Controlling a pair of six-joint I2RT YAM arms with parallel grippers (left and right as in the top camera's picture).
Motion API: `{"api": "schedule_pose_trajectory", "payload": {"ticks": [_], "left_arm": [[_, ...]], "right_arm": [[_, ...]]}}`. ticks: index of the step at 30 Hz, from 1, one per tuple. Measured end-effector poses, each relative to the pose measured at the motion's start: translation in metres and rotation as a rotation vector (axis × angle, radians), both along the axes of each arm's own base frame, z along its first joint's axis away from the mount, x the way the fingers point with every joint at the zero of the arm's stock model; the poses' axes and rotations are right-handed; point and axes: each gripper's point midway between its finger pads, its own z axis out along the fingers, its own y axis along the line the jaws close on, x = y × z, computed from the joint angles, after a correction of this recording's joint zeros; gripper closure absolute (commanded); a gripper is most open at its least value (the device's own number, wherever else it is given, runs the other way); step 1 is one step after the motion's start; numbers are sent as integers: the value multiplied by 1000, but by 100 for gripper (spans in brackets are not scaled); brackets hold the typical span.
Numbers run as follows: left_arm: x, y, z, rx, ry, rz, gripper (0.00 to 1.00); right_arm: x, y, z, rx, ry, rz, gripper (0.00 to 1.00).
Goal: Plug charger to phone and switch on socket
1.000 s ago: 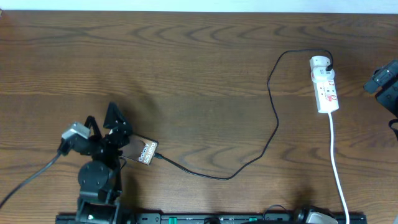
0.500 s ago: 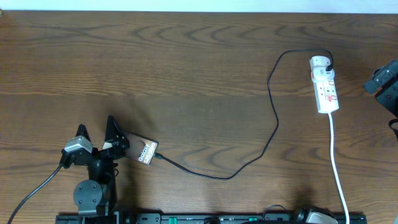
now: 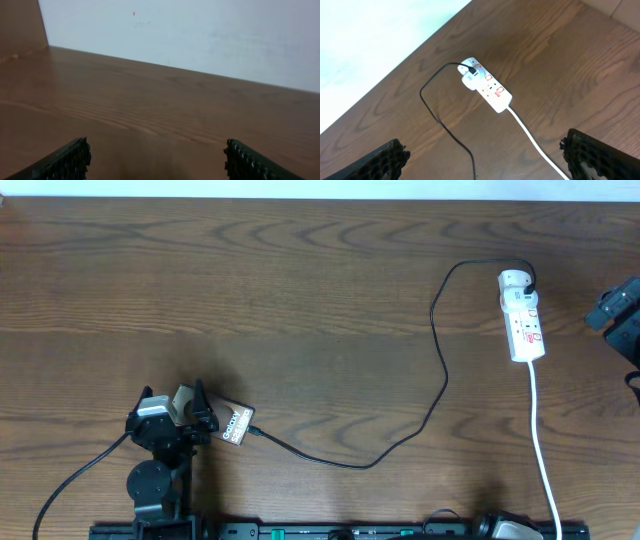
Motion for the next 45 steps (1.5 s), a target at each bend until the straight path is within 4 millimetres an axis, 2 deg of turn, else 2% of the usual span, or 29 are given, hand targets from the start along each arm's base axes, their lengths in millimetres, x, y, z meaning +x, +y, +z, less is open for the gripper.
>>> {"api": "schedule_pose_trajectory", "payload": {"ticks": [7, 45], "left_arm": [[0, -1, 0, 57, 6, -12, 15], [0, -1, 0, 72, 7, -16, 15]], "right_arm": [[0, 0, 0, 0, 0, 0, 1], [0, 0, 0, 0, 1, 0, 1]]}}
